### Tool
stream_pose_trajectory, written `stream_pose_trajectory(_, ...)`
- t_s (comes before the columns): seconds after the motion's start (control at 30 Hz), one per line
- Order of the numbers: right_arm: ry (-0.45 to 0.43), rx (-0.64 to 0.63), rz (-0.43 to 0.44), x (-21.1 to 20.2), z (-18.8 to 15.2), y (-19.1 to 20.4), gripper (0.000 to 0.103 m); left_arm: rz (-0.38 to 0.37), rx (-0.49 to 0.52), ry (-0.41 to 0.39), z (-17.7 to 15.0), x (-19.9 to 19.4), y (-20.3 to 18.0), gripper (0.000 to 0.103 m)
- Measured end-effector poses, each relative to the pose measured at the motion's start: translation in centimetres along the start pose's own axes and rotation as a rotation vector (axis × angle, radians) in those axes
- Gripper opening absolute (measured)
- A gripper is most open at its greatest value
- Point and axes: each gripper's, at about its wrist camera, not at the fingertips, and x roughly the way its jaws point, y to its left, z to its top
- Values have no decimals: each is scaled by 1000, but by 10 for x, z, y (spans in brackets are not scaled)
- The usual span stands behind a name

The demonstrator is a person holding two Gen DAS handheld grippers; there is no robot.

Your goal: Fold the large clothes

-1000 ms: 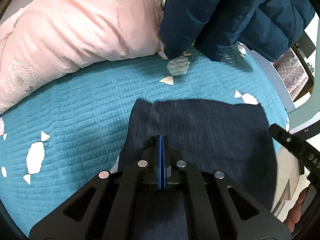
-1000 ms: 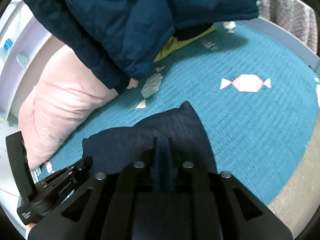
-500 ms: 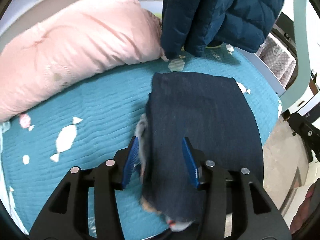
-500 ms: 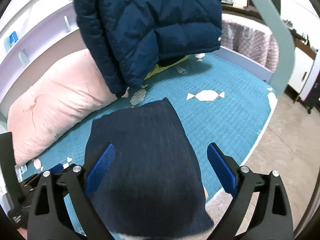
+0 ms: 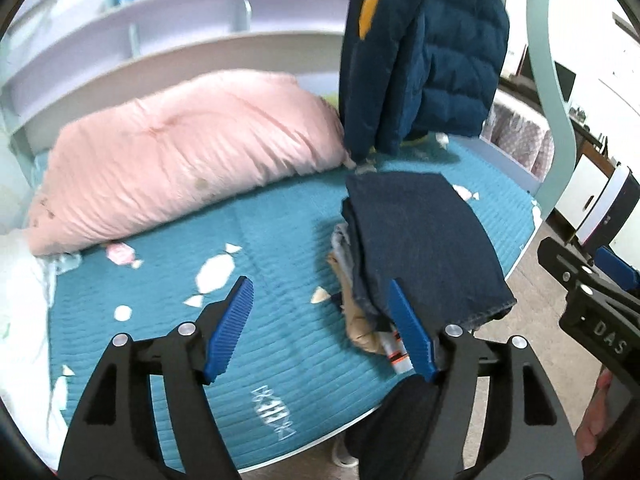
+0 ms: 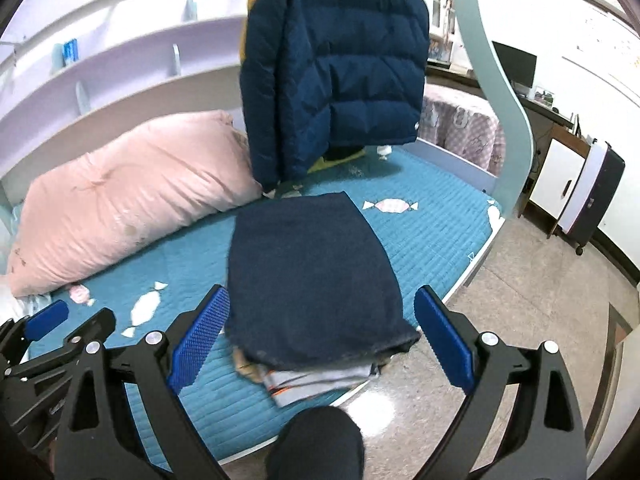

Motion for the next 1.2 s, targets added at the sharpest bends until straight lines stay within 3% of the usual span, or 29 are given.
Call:
stream_pose_trajectory(0.2, -61, -25, 29, -53, -13, 24, 90, 44, -15, -89, -23, -73, 34, 86)
stream_pose_trajectory(0.4, -127, -25, 26, -95, -23, 44, 90, 59, -62, -169, -37, -127, 63, 91)
stream_pose_trajectory(0.67, -230, -64, 20, -144, -31, 66, 93, 141, -81, -252, -51, -185, 81, 98)
stream_pose_trajectory(0.8, -277, -79, 18, -162, -33, 73, 93, 116, -85, -281, -52, -204, 82, 98)
stream_pose_trajectory(0.9, -297, -97, 20, -173, -35, 77, 95, 150, -66, -278, -53, -214, 78, 98)
stream_pose_trajectory(1.03, -314, -101, 24, -181, -38, 78, 95, 120, -66, -277, -54, -223, 77, 98)
stream_pose_trajectory(1.2, -323, -113, 18, -186, -41, 79, 95, 148, -63, -276, -57, -230, 74, 98)
